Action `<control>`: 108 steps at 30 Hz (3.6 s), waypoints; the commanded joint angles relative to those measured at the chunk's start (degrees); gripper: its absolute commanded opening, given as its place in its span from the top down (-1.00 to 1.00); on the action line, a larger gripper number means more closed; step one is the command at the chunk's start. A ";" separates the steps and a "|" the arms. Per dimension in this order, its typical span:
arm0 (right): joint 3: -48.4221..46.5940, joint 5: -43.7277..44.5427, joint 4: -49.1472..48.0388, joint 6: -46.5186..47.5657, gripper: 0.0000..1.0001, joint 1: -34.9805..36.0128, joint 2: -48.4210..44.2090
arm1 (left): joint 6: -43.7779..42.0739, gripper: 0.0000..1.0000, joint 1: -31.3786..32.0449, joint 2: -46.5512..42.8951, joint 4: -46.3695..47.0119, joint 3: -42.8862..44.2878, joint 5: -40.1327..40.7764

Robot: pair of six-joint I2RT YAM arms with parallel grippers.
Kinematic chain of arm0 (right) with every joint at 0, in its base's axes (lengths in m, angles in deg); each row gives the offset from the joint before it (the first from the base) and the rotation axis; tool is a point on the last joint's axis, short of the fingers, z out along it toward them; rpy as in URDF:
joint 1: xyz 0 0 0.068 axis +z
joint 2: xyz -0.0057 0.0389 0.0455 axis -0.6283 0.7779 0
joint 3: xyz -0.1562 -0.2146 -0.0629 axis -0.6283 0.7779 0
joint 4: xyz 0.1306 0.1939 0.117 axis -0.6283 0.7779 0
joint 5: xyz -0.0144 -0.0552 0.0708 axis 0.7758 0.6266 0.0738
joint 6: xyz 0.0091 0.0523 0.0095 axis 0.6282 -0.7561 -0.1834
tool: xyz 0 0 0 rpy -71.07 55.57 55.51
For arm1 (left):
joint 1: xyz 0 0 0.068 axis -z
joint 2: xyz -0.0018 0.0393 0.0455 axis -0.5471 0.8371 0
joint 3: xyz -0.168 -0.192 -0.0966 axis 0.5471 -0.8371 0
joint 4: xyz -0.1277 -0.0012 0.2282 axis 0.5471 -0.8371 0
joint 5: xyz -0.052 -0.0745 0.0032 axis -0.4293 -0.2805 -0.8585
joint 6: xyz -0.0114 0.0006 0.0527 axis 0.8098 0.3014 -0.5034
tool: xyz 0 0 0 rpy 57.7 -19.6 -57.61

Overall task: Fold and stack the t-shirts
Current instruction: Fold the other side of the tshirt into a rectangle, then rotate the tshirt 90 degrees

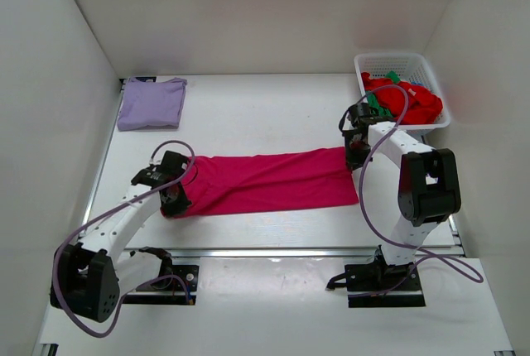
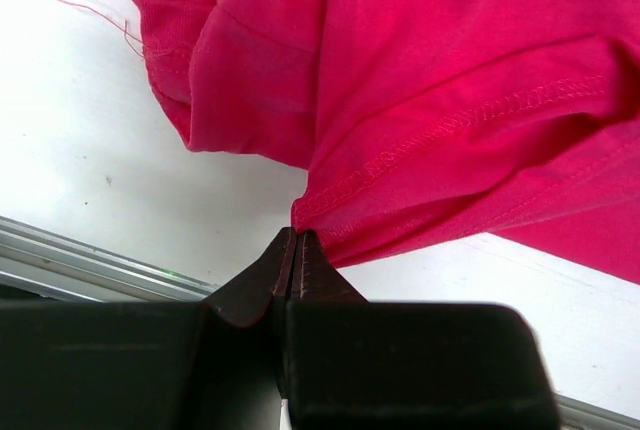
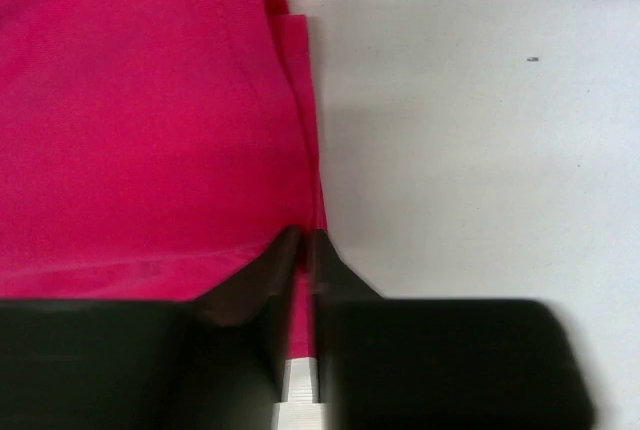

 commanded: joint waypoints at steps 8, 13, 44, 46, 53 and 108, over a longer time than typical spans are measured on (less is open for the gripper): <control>-3.09 3.26 -0.37 -0.87 -0.03 1.48 -1.28 | 1.43 -0.01 0.91 -5.82 5.76 1.18 -1.35; -4.06 3.96 -0.37 -0.52 -0.01 2.54 -3.30 | 1.78 -0.10 -1.46 -11.88 11.73 2.33 -3.72; 0.77 -4.65 -9.95 0.54 0.11 7.19 3.99 | 11.72 0.18 3.91 18.94 22.02 1.89 10.09; 2.26 -5.00 -9.52 -0.17 0.12 6.76 3.81 | 11.19 0.20 2.68 20.70 23.95 2.07 8.06; 7.10 -3.95 -7.41 -3.07 0.11 7.37 0.57 | 6.80 0.22 2.40 29.83 26.77 11.71 5.86; 14.39 29.54 -11.63 -43.33 -0.15 52.73 -18.15 | -8.33 0.18 -4.26 87.70 2.00 123.00 -17.17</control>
